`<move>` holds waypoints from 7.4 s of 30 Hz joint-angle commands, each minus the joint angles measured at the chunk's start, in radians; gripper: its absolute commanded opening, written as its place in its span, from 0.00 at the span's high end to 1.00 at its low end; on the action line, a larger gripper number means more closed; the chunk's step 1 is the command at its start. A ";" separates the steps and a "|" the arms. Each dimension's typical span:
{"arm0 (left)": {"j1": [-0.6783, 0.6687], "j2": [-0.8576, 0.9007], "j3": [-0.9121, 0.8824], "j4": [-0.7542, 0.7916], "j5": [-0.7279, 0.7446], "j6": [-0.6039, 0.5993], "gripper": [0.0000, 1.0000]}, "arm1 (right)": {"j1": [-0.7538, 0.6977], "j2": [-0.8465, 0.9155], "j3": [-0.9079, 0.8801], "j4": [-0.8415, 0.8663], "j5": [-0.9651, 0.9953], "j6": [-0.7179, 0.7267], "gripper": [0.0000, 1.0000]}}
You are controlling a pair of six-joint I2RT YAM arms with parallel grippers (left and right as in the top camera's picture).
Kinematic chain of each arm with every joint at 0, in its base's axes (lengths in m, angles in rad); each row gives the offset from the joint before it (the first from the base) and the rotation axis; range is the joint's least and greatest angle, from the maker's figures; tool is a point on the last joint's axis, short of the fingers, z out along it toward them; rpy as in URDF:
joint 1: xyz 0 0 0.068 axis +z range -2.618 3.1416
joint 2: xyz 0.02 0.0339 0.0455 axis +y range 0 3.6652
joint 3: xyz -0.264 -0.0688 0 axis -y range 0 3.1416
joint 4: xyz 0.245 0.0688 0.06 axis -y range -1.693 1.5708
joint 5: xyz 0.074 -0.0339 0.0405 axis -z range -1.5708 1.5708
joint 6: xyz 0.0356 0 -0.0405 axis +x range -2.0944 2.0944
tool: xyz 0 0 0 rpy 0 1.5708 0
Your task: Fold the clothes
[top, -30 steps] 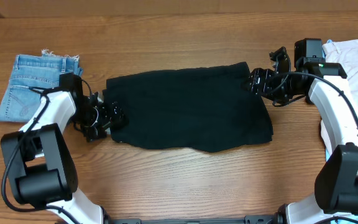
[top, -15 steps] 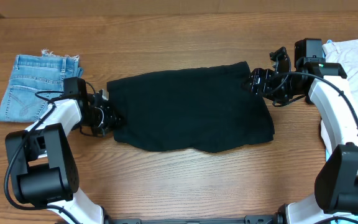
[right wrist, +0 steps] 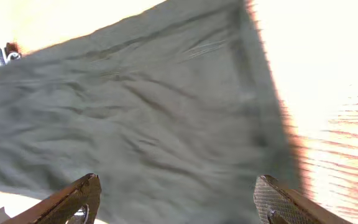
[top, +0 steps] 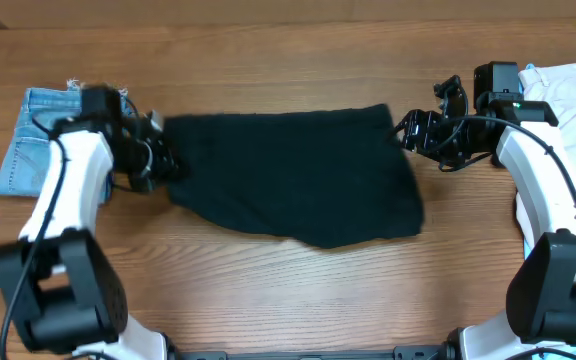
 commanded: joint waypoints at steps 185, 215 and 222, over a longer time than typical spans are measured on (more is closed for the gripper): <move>-0.654 0.446 0.459 0.198 -0.128 0.695 0.59 | 0.249 0.120 0.011 -0.155 0.206 0.068 0.58; -0.565 0.454 0.634 0.160 -0.159 0.528 0.96 | 0.247 0.121 0.002 -0.204 0.033 -0.138 0.56; -0.565 0.454 0.633 0.148 -0.183 0.535 0.96 | 0.248 0.121 -0.032 -0.209 0.062 -0.133 0.90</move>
